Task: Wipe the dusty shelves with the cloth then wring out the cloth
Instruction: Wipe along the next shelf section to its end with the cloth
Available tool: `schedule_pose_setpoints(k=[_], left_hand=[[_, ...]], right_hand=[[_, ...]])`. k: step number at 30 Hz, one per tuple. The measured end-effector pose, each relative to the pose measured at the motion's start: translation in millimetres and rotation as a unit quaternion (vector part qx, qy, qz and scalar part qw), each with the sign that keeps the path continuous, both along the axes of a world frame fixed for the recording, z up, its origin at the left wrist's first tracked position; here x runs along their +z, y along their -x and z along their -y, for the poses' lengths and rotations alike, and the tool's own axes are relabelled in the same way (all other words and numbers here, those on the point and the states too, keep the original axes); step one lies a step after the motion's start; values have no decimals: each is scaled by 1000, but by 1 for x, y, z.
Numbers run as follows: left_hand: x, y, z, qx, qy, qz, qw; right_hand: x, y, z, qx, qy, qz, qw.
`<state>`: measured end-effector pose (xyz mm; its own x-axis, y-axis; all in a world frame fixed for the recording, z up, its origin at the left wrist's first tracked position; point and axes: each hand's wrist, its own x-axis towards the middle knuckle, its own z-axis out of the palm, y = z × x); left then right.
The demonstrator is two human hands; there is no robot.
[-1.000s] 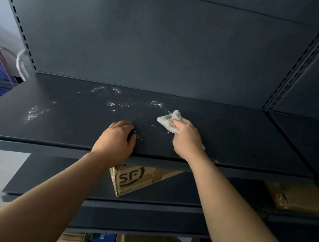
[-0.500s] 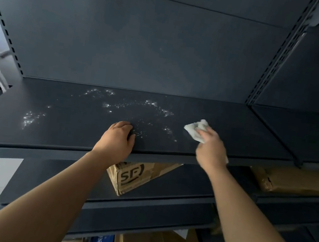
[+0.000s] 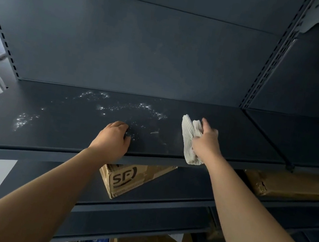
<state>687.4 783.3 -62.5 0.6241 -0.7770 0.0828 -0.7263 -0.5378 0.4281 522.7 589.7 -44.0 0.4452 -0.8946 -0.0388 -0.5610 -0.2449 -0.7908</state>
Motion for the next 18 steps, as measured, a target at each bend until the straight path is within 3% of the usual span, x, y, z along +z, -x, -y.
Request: schedule_pose_setpoints(k=[4, 7, 10, 13, 18], left_hand=[[4, 0, 18, 1, -8, 4, 1000], [6, -2, 34, 6, -12, 0, 1000], [5, -4, 48, 12, -19, -6, 1000], [3, -8, 60, 24, -28, -11, 999], [2, -16, 71, 54, -28, 4, 998]], right_hand=[[-7, 1, -3, 72, 203, -59, 975], [-10, 6, -2, 133, 267, -110, 948], [-17, 17, 10, 162, 228, -99, 955], [-18, 23, 44, 75, 150, -60, 984], [-21, 22, 113, -27, 144, -89, 985]])
